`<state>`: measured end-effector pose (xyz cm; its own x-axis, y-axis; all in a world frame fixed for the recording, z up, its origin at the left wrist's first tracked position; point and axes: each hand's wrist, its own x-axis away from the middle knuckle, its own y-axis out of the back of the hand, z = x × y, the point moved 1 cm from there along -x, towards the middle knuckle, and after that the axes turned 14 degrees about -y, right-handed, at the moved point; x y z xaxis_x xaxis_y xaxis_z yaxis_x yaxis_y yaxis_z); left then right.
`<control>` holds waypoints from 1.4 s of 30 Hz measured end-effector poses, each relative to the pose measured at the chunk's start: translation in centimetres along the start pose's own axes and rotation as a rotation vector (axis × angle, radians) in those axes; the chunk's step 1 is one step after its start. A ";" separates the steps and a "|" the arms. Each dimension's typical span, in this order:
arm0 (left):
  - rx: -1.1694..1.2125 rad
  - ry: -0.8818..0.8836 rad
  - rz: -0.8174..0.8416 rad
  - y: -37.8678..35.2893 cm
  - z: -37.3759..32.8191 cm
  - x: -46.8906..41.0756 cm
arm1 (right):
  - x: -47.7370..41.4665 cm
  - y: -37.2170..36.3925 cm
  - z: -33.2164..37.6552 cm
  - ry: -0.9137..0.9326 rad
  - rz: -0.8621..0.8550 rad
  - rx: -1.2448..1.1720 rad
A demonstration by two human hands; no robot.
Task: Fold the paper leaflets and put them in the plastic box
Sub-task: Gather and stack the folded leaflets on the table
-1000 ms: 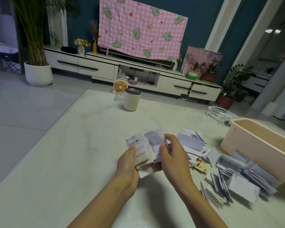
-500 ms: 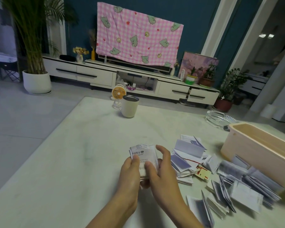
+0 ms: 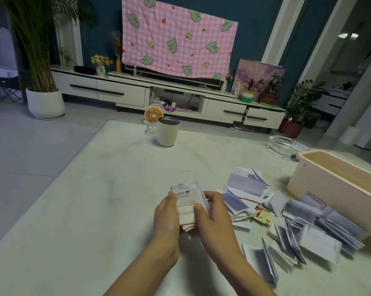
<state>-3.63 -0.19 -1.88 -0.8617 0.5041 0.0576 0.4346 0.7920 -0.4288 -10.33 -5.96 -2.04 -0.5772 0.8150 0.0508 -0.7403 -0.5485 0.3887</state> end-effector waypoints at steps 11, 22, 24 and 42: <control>-0.079 -0.067 -0.011 -0.2 -0.4 0.1 | 0.0 -0.2 -0.3 -0.033 -0.051 -0.025; -0.551 -0.382 0.327 2.2 0.3 -1.6 | -1.3 -1.1 -2.4 -0.008 0.005 -0.256; -0.489 -0.326 0.331 2.2 0.9 -1.4 | -1.6 -1.4 -2.9 0.014 0.044 -0.219; -0.289 -0.158 0.227 0.6 1.3 -0.8 | -7.0 10.7 0.3 -0.064 -0.220 0.521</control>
<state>-3.04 -0.53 -3.32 -0.7553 0.6360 -0.1585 0.6548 0.7423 -0.1420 -14.17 -17.49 2.03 -0.3950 0.9181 -0.0332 -0.5633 -0.2135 0.7982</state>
